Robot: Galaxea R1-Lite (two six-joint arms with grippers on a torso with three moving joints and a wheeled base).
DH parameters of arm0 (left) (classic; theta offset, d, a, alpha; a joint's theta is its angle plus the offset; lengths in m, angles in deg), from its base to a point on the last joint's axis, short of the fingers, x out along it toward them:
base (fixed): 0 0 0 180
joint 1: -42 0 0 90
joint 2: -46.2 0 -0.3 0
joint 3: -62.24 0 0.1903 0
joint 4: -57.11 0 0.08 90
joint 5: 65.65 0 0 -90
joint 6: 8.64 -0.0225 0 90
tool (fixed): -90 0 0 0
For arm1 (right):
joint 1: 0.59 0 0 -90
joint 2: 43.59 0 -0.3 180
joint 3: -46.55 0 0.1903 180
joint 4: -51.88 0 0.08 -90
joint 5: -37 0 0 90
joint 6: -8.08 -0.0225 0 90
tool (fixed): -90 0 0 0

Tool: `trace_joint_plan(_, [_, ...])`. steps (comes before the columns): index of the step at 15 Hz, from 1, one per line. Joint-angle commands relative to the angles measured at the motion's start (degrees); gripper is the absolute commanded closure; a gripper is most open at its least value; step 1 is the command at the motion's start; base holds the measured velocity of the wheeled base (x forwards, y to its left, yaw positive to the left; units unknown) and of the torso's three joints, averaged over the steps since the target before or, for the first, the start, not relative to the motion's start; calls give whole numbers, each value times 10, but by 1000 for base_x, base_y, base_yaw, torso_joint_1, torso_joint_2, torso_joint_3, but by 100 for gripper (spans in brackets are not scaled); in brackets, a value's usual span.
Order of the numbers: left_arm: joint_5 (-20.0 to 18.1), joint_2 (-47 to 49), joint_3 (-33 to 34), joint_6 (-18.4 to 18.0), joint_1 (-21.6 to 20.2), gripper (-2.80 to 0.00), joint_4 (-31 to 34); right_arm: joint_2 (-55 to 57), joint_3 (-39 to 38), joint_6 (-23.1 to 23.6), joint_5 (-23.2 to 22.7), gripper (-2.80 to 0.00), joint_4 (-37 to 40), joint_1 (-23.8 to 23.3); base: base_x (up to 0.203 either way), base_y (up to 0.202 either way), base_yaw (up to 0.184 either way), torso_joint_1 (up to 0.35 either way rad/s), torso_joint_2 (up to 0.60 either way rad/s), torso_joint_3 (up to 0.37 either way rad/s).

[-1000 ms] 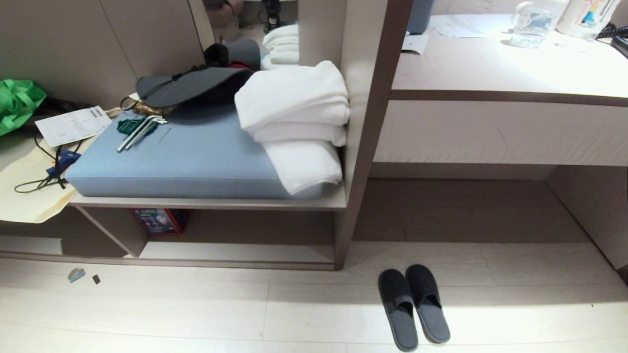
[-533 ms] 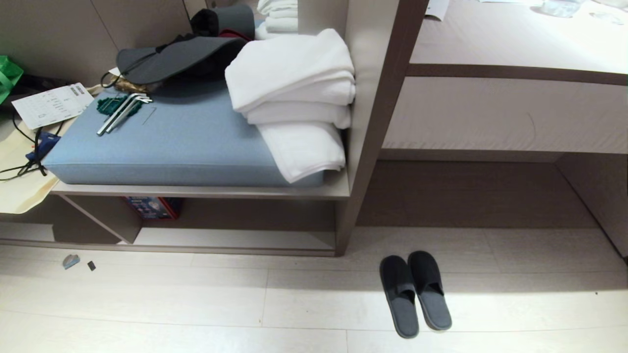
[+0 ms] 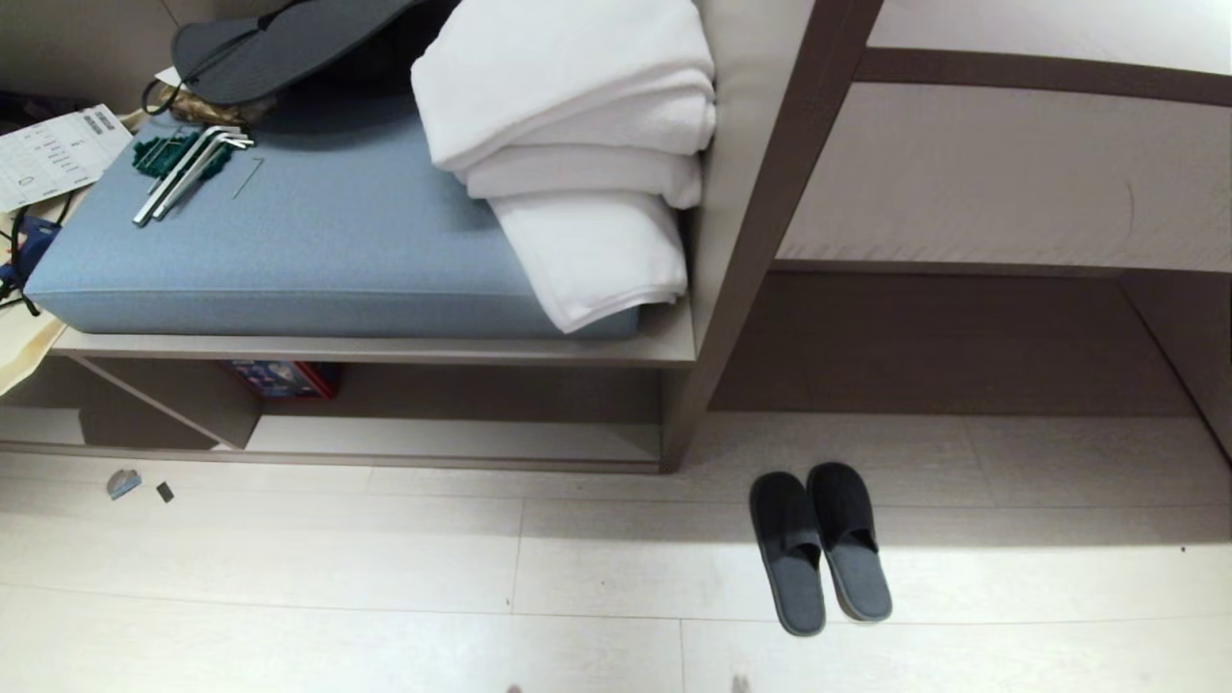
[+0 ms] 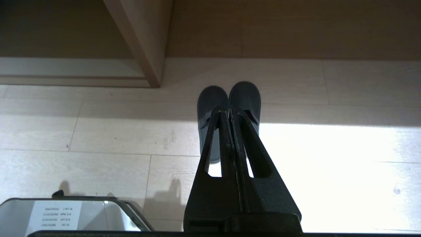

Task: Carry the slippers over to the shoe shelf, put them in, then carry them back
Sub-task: Pick up the slippers on the floor

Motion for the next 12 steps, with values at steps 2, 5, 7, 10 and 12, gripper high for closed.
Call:
trace_joint_plan(2, [0,0,0,0,0,0,0,0,0,0,0,0,0,0,0,0,0,3,6,-198])
trace_joint_plan(5, [0,0,0,0,0,0,0,0,0,-1,0,0,0,0,0,0,0,3,4,-196])
trace_joint_plan(7, [0,0,0,0,0,0,0,0,0,0,0,0,0,0,0,0,0,5,2,-199])
trace_joint_plan(10, [0,0,0,0,0,0,0,0,0,0,0,0,0,0,0,0,0,3,7,-198])
trace_joint_plan(12, [0,0,0,0,0,0,0,0,0,0,0,0,0,0,0,0,0,1,1,-197])
